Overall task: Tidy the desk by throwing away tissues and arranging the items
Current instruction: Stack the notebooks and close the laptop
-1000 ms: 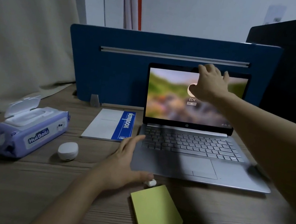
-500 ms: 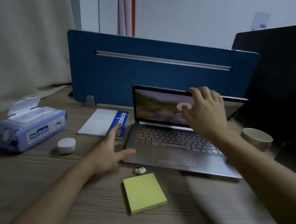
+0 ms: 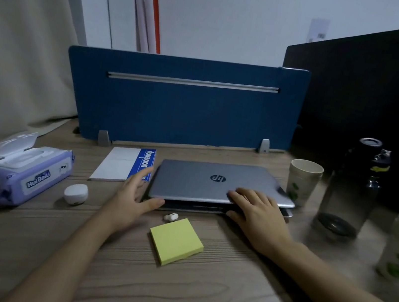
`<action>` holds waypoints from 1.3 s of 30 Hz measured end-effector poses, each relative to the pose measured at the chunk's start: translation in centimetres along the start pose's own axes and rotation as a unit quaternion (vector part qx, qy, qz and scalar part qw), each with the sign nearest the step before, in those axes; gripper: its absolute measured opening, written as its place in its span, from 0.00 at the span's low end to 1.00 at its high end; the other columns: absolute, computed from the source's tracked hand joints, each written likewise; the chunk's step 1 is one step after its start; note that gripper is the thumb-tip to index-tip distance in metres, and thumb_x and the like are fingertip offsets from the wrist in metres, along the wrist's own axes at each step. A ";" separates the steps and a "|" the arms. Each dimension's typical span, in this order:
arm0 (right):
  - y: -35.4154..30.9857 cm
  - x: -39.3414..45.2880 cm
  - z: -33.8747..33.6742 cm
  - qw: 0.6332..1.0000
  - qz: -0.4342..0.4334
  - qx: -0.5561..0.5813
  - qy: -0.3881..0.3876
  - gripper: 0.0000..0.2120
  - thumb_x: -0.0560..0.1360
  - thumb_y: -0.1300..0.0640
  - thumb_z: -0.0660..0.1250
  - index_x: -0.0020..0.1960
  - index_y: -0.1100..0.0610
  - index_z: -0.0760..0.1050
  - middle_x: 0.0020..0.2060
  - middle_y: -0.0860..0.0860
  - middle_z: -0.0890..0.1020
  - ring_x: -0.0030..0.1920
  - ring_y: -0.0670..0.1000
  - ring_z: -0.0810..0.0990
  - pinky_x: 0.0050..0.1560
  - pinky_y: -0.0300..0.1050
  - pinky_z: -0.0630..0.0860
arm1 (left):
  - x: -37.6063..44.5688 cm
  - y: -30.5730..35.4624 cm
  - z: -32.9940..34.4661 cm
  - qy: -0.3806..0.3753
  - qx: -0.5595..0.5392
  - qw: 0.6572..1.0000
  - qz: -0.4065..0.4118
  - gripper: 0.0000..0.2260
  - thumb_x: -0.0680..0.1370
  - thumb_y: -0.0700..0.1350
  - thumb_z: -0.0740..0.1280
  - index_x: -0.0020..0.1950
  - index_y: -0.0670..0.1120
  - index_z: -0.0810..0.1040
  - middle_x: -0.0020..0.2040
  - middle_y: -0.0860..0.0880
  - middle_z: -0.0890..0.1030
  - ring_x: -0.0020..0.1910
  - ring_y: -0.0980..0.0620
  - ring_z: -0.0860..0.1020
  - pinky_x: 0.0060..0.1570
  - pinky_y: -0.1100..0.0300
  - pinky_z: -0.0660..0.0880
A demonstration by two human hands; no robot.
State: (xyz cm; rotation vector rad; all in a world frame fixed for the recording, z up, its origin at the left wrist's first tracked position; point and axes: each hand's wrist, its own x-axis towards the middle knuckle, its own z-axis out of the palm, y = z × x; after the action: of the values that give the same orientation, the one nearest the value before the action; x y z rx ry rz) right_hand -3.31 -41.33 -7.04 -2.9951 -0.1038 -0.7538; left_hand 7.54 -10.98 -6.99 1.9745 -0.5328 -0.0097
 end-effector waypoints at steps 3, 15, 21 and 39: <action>0.4 -0.1 0.2 0.998 0.041 0.035 -0.017 0.20 0.77 0.42 0.62 0.65 0.49 0.74 0.66 0.51 0.75 0.64 0.56 0.73 0.61 0.52 0.71 | 0.0 -0.2 0.2 0.004 0.036 0.999 -0.002 0.39 0.67 0.59 0.75 0.74 0.65 0.60 0.76 0.50 0.63 0.72 0.51 0.65 0.61 0.57 0.69; 1.3 1.0 0.9 0.999 0.009 0.034 -0.019 0.16 0.72 0.50 0.71 0.59 0.50 0.79 0.58 0.50 0.80 0.57 0.57 0.77 0.55 0.52 0.74 | 0.4 0.0 1.1 0.001 0.203 0.977 0.061 0.29 0.74 0.57 0.72 0.73 0.57 0.67 0.74 0.55 0.67 0.70 0.53 0.67 0.64 0.51 0.72; 1.7 3.1 2.3 1.000 -0.005 0.031 -0.001 0.14 0.73 0.51 0.70 0.58 0.49 0.79 0.56 0.49 0.81 0.55 0.55 0.78 0.55 0.50 0.74 | 1.9 -0.3 1.5 0.042 0.291 0.953 0.068 0.23 0.75 0.60 0.68 0.68 0.58 0.73 0.71 0.56 0.71 0.70 0.54 0.66 0.63 0.51 0.71; 2.2 12.6 7.4 1.000 0.018 0.002 0.013 0.06 0.76 0.52 0.64 0.53 0.47 0.76 0.52 0.48 0.79 0.53 0.54 0.77 0.46 0.46 0.64 | 9.4 -1.5 3.2 0.129 0.433 0.892 -0.018 0.18 0.81 0.58 0.60 0.70 0.58 0.71 0.73 0.54 0.72 0.69 0.48 0.71 0.61 0.49 0.67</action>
State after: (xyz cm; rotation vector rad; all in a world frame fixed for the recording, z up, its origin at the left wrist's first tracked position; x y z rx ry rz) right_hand 11.40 -42.42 -7.61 -2.9740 -0.0508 -0.7870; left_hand 15.80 -16.67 -7.61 2.7933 -0.3420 0.5488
